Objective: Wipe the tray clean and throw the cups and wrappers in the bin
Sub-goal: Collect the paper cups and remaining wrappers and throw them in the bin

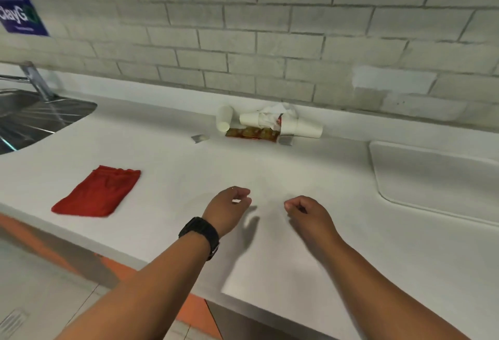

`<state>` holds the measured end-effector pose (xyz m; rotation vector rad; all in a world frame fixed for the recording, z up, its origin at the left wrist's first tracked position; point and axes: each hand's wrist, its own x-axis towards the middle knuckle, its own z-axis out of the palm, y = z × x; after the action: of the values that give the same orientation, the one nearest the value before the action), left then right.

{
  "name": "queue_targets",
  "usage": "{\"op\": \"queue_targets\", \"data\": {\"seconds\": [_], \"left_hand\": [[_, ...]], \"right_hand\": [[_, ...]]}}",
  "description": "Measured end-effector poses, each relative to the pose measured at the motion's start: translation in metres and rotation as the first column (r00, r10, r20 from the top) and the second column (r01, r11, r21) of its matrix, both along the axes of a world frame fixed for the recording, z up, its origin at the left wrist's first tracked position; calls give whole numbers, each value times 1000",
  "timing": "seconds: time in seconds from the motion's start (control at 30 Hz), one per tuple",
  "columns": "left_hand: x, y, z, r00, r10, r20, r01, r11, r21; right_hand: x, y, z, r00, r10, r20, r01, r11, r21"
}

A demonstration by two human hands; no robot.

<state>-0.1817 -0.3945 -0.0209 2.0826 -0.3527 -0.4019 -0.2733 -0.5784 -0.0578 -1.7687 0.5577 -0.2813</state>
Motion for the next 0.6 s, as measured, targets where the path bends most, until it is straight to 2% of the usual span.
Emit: {"op": "queue_targets", "data": {"seconds": [0.13, 0.27, 0.47, 0.6], "left_hand": [[27, 6, -8, 1000, 26, -15, -26, 1000, 18], [70, 14, -13, 999, 36, -14, -35, 999, 36], [168, 33, -18, 997, 14, 80, -22, 995, 99], [246, 40, -21, 982, -32, 188, -17, 967, 256]], "right_hand": [[34, 0, -4, 999, 36, -38, -37, 999, -6], [75, 7, -4, 998, 45, -49, -50, 994, -93], [163, 33, 0, 999, 13, -41, -19, 990, -141], [229, 35, 14, 989, 86, -120, -121, 940, -320]]}}
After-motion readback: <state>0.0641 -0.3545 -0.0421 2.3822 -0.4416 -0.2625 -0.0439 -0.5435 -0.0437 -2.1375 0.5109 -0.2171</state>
